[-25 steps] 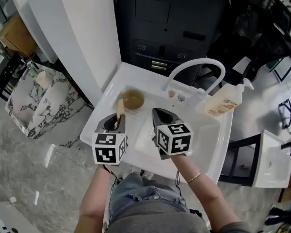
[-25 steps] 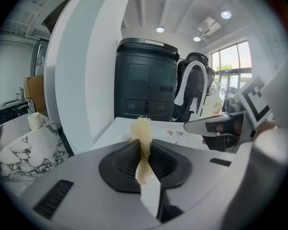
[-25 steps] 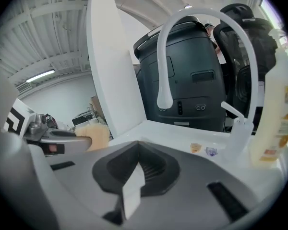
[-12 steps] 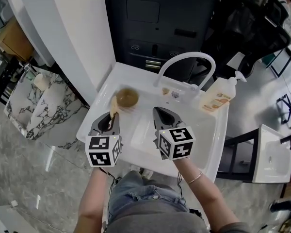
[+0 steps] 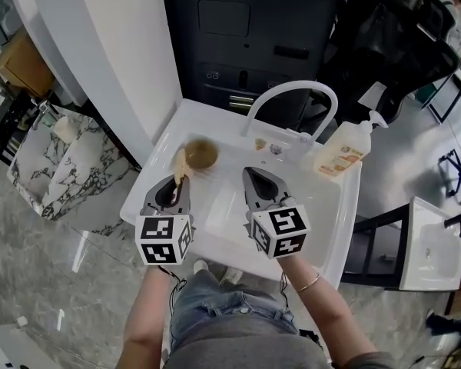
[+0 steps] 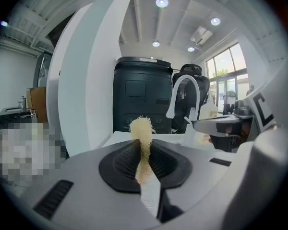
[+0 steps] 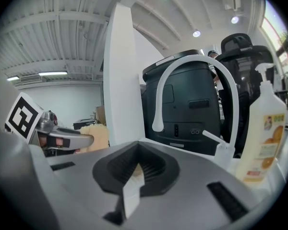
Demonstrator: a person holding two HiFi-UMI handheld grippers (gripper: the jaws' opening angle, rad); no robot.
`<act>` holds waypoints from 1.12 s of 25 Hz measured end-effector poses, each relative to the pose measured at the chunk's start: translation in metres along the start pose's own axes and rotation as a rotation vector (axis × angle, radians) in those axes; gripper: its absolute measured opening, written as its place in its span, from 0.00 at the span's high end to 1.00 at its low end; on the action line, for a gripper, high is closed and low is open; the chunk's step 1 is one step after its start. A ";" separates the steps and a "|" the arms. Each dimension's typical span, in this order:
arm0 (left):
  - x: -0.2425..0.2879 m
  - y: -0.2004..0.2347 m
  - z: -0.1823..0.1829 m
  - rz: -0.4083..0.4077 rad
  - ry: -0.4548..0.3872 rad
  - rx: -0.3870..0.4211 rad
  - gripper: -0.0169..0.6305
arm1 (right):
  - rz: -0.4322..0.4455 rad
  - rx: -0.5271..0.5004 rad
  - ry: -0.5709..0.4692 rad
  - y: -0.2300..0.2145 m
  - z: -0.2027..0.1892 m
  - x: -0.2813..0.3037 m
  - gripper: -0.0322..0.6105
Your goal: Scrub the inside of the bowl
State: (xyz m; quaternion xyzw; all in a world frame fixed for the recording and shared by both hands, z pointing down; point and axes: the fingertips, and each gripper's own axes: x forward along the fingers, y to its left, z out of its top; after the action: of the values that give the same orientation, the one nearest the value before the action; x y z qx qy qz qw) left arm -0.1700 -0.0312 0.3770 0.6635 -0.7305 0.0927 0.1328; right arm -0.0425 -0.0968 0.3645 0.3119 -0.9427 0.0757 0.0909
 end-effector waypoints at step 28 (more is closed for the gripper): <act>-0.030 0.037 0.001 -0.039 -0.060 0.010 0.90 | -0.001 0.010 -0.025 0.056 -0.003 0.020 0.94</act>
State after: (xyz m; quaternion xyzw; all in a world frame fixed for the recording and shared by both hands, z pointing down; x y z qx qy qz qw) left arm -0.2044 0.0009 0.3682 0.6806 -0.7207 0.0739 0.1091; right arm -0.0913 -0.0634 0.3668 0.3136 -0.9433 0.0766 0.0773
